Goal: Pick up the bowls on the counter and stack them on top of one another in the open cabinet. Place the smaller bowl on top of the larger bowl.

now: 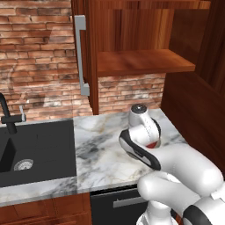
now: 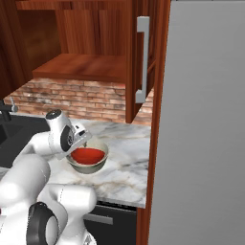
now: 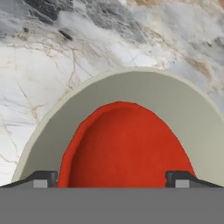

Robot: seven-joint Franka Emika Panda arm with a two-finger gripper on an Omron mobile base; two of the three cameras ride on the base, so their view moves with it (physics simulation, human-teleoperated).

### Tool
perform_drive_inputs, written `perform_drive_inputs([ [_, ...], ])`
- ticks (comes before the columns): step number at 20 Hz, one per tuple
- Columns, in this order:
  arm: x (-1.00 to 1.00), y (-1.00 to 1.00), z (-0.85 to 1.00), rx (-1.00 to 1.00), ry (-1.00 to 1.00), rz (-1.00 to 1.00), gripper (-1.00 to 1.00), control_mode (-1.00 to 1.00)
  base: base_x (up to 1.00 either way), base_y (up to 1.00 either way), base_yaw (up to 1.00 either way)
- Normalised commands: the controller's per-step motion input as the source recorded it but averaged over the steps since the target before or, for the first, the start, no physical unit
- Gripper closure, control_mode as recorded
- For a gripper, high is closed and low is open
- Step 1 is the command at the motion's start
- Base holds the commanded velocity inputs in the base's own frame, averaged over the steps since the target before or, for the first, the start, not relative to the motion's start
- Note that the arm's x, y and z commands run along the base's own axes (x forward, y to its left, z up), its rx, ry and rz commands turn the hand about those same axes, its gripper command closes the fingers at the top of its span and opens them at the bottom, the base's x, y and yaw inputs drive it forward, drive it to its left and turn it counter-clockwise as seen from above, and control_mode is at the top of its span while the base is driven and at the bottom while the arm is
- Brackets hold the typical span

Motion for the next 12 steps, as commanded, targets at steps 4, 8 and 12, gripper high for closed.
perform_drive_inputs([
  [4, 0.0, -0.06, 0.18, 0.06, 0.0, -0.02, -1.0, -1.0, 0.0, 0.0, 0.0],
  [8, 0.0, -0.05, 0.12, 0.05, 0.0, -0.02, -1.0, -1.0, 0.0, 0.0, 0.0],
  [12, -0.08, -0.01, 0.12, 0.03, 0.0, -0.02, -1.0, -1.0, 0.0, 0.0, 0.0],
])
